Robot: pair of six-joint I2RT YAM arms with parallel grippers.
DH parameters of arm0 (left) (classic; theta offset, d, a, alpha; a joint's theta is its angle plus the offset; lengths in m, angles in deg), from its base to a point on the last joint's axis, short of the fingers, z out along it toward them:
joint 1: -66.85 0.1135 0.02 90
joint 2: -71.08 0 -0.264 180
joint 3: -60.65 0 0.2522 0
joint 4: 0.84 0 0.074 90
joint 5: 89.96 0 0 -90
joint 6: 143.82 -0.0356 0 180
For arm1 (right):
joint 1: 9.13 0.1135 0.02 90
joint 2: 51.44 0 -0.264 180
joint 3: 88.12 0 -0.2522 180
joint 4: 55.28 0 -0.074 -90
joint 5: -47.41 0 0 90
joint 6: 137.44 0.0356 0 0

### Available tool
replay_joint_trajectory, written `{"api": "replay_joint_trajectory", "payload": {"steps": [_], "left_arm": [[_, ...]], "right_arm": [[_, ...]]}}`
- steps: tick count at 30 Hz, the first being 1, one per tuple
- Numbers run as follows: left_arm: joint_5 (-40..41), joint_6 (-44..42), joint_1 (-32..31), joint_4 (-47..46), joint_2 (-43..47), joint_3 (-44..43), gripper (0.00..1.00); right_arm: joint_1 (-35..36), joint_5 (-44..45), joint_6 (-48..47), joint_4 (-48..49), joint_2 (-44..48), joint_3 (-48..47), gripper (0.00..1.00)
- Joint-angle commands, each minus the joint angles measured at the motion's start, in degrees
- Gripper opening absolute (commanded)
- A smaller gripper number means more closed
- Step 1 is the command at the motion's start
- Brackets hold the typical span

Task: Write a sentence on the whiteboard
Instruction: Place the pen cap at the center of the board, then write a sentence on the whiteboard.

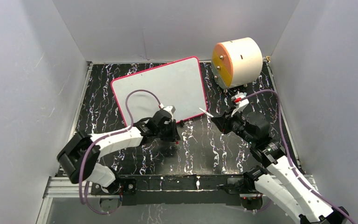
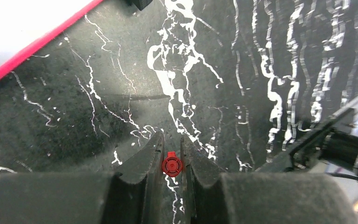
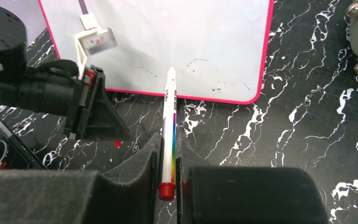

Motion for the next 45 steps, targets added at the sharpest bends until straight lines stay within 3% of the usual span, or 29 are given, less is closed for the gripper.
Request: {"api": "replay_joint_trajectory", "payload": {"steps": [1,10,25,30,40,45], "left_arm": [[6.9,-3.9,-3.7,4.8,-5.5,-4.5,0.00],[10.4,-5.0,-7.1,7.6,-14.1,-8.8,0.02],[15.2,-4.1,-7.2,12.2,-10.0,-10.6,0.51],[20.8,-3.2,-7.2,17.3,-4.4,-12.1,0.65],[35.3,7.0,-7.1,28.3,5.9,-9.1,0.67],[39.4,13.2,-6.4,27.9,8.6,-3.6,0.64]], "right_arm": [[-0.1,2.8,-1.8,-0.8,1.4,-2.2,0.00],[-0.2,3.7,-2.2,-1.0,1.5,-2.0,0.00],[-0.1,4.0,-2.3,-1.7,2.3,-1.6,0.00],[-0.1,4.1,-2.4,-2.1,2.3,-1.7,0.00],[-0.2,3.9,-2.8,-1.7,2.0,-1.8,0.00],[-0.2,3.7,-2.9,-1.5,1.8,-1.9,0.00]]}}
